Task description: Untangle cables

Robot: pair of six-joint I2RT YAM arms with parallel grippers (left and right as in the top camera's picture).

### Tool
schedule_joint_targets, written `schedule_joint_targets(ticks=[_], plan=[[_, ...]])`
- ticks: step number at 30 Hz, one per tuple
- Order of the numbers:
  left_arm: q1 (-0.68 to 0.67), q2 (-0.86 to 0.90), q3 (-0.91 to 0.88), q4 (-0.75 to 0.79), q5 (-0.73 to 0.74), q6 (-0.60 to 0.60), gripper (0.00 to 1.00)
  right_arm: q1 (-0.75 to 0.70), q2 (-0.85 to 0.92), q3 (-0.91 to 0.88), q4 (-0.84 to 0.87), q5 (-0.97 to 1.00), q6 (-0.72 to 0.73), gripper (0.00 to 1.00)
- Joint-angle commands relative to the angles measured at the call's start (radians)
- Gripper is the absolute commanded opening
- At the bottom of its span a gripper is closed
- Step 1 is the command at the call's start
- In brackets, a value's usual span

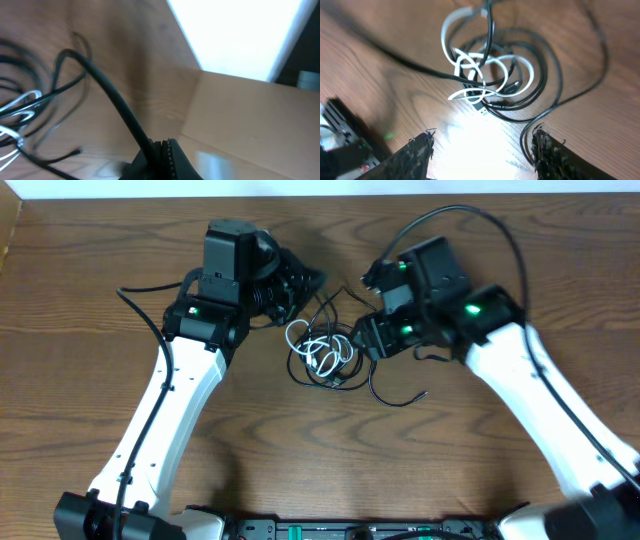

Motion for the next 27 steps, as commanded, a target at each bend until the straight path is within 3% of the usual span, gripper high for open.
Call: schedule_joint_targets(ticks=[1, 8, 13, 21, 24, 27], plan=[[0.005, -0.001, 0.003, 0.078, 0.088, -0.089, 0.08, 0.027, 0.091, 0.005, 0.003, -0.061, -0.060, 0.64], [0.005, -0.001, 0.003, 0.109, 0.095, -0.203, 0.08, 0.072, 0.200, 0.005, 0.096, -0.074, -0.046, 0.70], [0.005, -0.001, 0.003, 0.120, 0.114, -0.234, 0.08, 0.088, 0.238, 0.005, 0.211, -0.073, 0.156, 0.65], [0.005, -0.001, 0.003, 0.120, 0.118, -0.233, 0.08, 0.105, 0.244, 0.005, 0.226, 0.074, 0.279, 0.27], [0.005, -0.001, 0.003, 0.119, 0.117, -0.232, 0.08, 0.105, 0.244, 0.005, 0.216, 0.076, 0.280, 0.03], [0.005, -0.001, 0.003, 0.118, 0.108, -0.200, 0.08, 0.105, 0.243, 0.005, 0.195, 0.071, 0.280, 0.01]])
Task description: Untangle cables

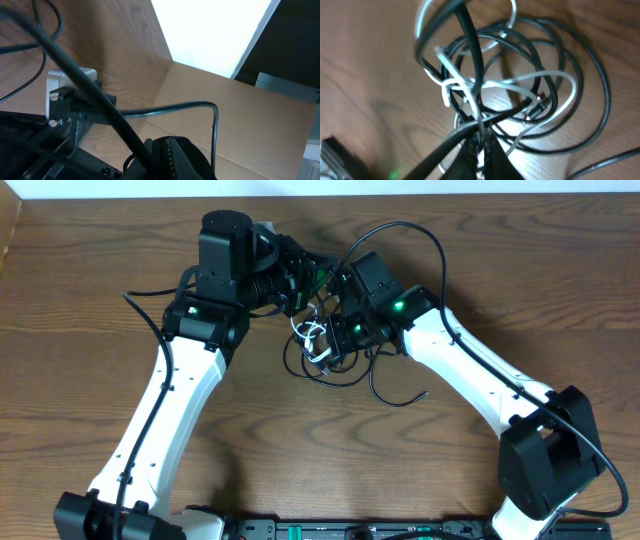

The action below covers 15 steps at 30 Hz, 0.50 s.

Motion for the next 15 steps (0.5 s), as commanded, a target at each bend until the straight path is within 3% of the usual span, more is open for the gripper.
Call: schedule_joint_targets(ticks=[1, 7, 12, 15], plan=[[0.005, -0.001, 0.003, -0.003, 0.003, 0.043, 0.08, 0.008, 0.008, 0.006, -0.024, 0.016, 0.024, 0.01], [0.015, -0.001, 0.003, -0.135, -0.132, 0.048, 0.08, -0.012, -0.054, 0.006, -0.113, -0.002, 0.022, 0.01], [0.045, -0.001, 0.002, -0.342, -0.319, 0.048, 0.07, -0.031, -0.201, 0.006, -0.157, -0.001, -0.034, 0.01], [0.049, -0.001, 0.003, -0.401, -0.341, 0.060, 0.07, -0.035, -0.281, 0.006, -0.153, 0.030, -0.040, 0.01]])
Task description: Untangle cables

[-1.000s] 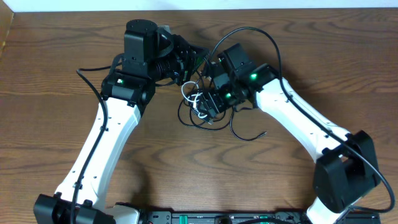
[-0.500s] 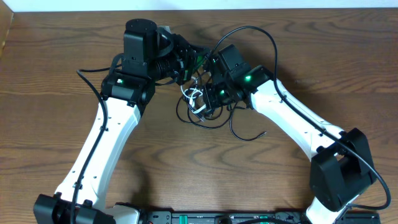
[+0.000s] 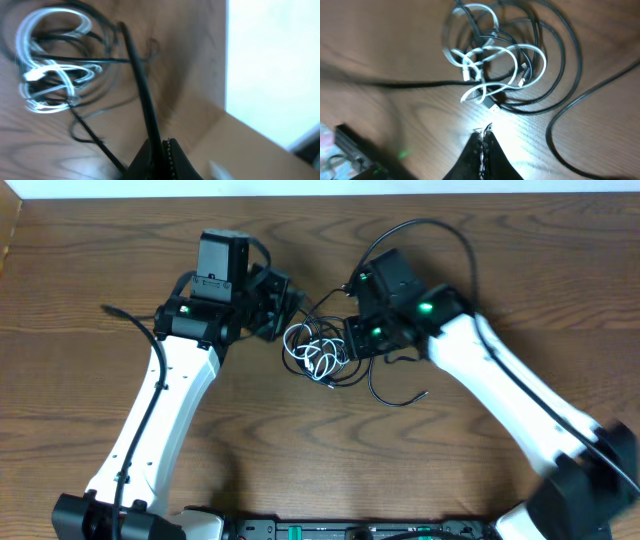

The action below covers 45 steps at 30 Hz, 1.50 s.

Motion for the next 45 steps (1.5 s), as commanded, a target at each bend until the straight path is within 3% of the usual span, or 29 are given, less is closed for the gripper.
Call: schedule_joint_targets(ticks=[1, 3, 5, 7, 11, 12, 14, 17, 19, 21, 29, 35, 38, 43, 45], plan=[[0.010, -0.001, 0.003, -0.038, -0.103, 0.047, 0.07, -0.010, -0.141, 0.007, 0.007, 0.035, -0.029, 0.04], [0.010, -0.001, 0.003, -0.038, -0.105, 0.072, 0.08, -0.005, -0.161, 0.007, 0.011, 0.055, -0.023, 0.25], [0.010, -0.001, 0.003, -0.043, -0.119, 0.077, 0.08, 0.006, -0.157, 0.006, 0.005, 0.071, 0.010, 0.29], [0.010, -0.001, 0.003, -0.055, -0.153, 0.077, 0.07, 0.024, -0.131, 0.005, -0.006, 0.106, 0.068, 0.43], [0.010, -0.001, 0.003, -0.093, -0.334, 0.103, 0.08, 0.058, -0.046, 0.001, 0.005, 0.129, 0.146, 0.45], [0.010, 0.001, 0.003, -0.133, -0.476, 0.123, 0.07, 0.072, 0.003, 0.001, 0.018, 0.122, 0.170, 0.45], [0.010, 0.003, 0.003, -0.187, -0.597, 0.126, 0.08, 0.087, 0.055, 0.001, 0.034, 0.121, 0.172, 0.45], [0.010, 0.007, 0.003, -0.261, -0.701, 0.128, 0.08, 0.105, 0.126, 0.001, 0.068, 0.122, 0.172, 0.45], [0.010, 0.011, 0.003, -0.285, -0.722, 0.157, 0.07, 0.113, 0.170, 0.001, 0.098, 0.121, 0.173, 0.52], [0.010, 0.013, 0.001, -0.292, -0.724, 0.201, 0.07, 0.121, 0.212, 0.001, 0.131, 0.116, 0.175, 0.67], [0.010, 0.018, -0.001, -0.307, -0.724, 0.268, 0.07, 0.132, 0.333, 0.001, 0.245, -0.103, 0.063, 0.86], [0.010, 0.048, -0.004, -0.322, -0.725, 0.268, 0.07, 0.153, 0.374, 0.001, 0.290, -0.122, 0.050, 0.86], [0.010, 0.077, -0.004, -0.340, -0.732, 0.268, 0.08, 0.159, 0.377, 0.001, 0.311, -0.121, -0.041, 0.84], [0.010, 0.125, -0.004, -0.354, -0.730, 0.267, 0.08, 0.176, 0.383, 0.001, 0.315, -0.106, -0.227, 0.59], [0.010, 0.133, -0.004, -0.355, -0.731, 0.267, 0.07, 0.184, 0.383, 0.001, 0.310, -0.044, -0.229, 0.56]])
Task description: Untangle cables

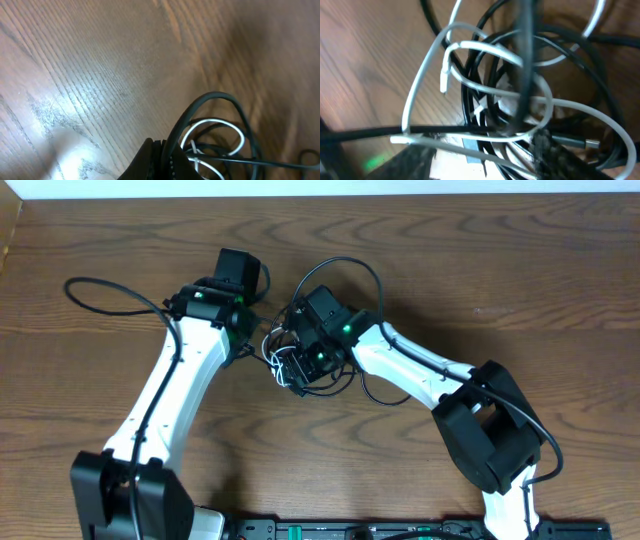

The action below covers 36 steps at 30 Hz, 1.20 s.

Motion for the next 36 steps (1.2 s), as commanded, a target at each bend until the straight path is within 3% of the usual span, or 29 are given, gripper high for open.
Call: schedule_joint_targets(ticks=[1, 3, 5, 14, 24, 30, 36], plan=[[0.003, 0.018, -0.004, -0.008, -0.027, 0.013, 0.08, 0.021, 0.011, -0.005, -0.005, 0.077, -0.099, 0.47], [0.003, 0.018, -0.004, -0.008, -0.027, 0.013, 0.07, 0.024, 0.011, -0.005, -0.005, 0.098, -0.099, 0.20], [0.003, 0.018, -0.004, -0.008, -0.028, 0.013, 0.08, 0.024, 0.011, -0.005, -0.004, 0.098, -0.084, 0.01], [0.003, 0.018, -0.004, -0.008, -0.039, 0.014, 0.08, -0.001, -0.056, -0.001, -0.049, 0.098, 0.035, 0.01], [0.003, 0.018, -0.004, -0.008, -0.039, 0.014, 0.08, -0.134, -0.500, 0.000, -0.109, 0.107, 0.043, 0.01], [0.003, 0.018, -0.004, -0.008, -0.039, 0.014, 0.08, -0.216, -0.828, 0.000, -0.113, 0.369, 0.044, 0.01], [0.003, 0.019, -0.004, -0.007, -0.030, 0.013, 0.08, -0.232, -1.007, 0.000, -0.129, 0.536, 0.044, 0.01]])
